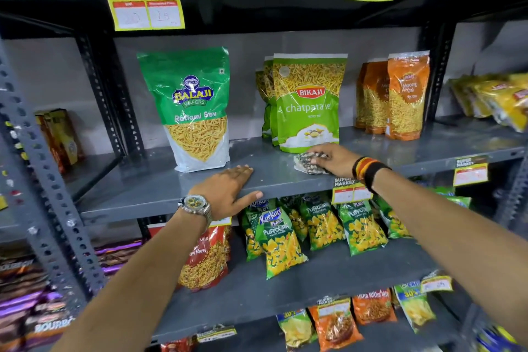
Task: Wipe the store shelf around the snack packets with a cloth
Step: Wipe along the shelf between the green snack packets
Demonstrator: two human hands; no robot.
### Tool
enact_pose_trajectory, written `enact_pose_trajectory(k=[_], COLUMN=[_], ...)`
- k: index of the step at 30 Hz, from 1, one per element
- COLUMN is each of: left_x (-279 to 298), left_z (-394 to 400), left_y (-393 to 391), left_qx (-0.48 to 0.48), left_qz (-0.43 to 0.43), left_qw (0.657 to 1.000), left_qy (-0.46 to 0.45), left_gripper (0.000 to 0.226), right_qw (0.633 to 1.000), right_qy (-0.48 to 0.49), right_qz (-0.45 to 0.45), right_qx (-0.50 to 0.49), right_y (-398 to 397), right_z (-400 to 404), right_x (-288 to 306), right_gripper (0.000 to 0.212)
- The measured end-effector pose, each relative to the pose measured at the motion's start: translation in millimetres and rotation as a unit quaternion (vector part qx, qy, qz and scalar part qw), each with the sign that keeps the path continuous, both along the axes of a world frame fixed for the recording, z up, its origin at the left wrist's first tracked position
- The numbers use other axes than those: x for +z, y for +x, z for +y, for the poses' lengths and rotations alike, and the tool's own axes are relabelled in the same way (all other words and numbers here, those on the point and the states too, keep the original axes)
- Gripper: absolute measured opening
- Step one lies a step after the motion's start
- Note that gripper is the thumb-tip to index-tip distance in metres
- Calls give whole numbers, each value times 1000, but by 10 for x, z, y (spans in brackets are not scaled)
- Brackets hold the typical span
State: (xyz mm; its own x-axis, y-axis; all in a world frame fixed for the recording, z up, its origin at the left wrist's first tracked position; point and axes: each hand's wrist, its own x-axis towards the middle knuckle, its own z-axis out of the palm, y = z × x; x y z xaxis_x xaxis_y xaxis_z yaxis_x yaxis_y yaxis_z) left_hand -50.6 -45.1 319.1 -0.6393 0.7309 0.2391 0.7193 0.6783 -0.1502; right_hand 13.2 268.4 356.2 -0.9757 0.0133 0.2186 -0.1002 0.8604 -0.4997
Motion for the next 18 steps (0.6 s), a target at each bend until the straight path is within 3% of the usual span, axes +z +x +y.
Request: enact_pose_trajectory(k=[3, 7, 10, 18], left_x=[6, 58, 87, 12], left_z=[-11, 167, 548, 1353], left_y=[-2, 101, 198, 201], left_qx=[-1, -6, -8, 24], left_qz=[-3, 1, 1, -8], left_qw=[1000, 1000, 1000, 999], left_qy=[0, 22, 24, 22], left_gripper=[113, 100, 98, 120], right_qw=[997, 995, 991, 999], right_qy=[-14, -82, -61, 28], right_qz=[-57, 43, 72, 32], right_qx=[42, -42, -94, 16], right_y=[364, 429, 200, -660], right_z=[108, 552, 754, 807], right_x=[109, 328, 385, 157], right_gripper=[40, 35, 32, 31])
